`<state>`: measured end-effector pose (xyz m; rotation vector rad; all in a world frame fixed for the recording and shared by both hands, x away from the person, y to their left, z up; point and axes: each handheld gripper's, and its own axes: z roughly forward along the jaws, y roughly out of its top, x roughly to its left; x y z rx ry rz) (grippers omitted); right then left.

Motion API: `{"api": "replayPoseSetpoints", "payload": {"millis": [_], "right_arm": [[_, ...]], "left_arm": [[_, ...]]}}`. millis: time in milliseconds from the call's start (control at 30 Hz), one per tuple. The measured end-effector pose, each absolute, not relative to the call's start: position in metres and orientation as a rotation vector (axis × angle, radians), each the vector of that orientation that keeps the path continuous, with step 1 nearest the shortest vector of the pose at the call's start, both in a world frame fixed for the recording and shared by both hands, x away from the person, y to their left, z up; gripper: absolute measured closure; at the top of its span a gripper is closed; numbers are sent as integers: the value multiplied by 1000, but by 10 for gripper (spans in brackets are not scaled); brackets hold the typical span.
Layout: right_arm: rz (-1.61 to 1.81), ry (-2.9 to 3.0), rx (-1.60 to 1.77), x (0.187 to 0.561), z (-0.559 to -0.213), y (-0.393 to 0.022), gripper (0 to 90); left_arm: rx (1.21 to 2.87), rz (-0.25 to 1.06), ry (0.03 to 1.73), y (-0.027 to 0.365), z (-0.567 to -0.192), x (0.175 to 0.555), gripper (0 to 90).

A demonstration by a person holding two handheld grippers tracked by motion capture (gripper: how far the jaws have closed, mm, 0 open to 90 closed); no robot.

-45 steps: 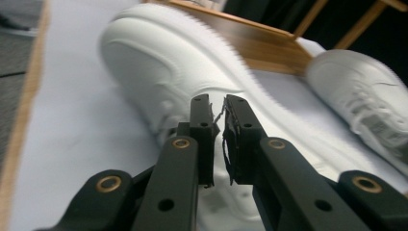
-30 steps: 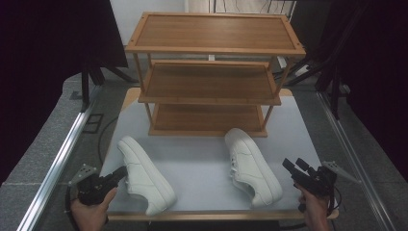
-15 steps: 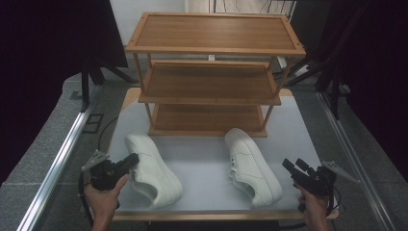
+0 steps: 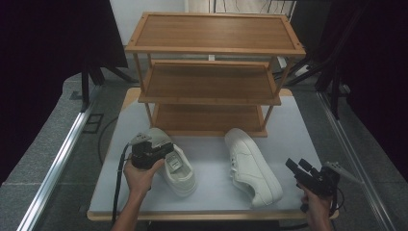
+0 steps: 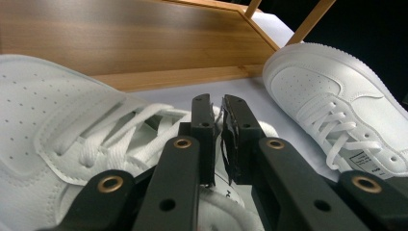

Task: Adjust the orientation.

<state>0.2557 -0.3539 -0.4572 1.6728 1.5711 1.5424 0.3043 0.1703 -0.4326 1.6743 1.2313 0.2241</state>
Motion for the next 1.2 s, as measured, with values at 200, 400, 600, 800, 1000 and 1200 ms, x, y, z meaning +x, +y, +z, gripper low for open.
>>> {"api": "replayPoseSetpoints", "payload": {"millis": [200, 400, 600, 800, 1000, 1200], "right_arm": [[1537, 1566, 1676, 255, -457, -355, 302], [1535, 1565, 1683, 255, -458, -353, 301], [1541, 1552, 1691, 253, -458, -356, 301], [1541, 1545, 1703, 252, -458, -358, 301], [1535, 1550, 1716, 254, -462, -358, 302], [1537, 1555, 1716, 254, -462, -356, 301]], "left_arm": [[1652, 252, 1189, 167, -419, 295, 828], [1698, 205, 1096, 140, -414, 289, 816], [1737, 190, 1108, 129, -427, 283, 832], [1766, 181, 1144, 134, -443, 272, 854], [1790, 172, 1157, 141, -456, 265, 894], [1797, 186, 1163, 140, -457, 263, 900]]}}
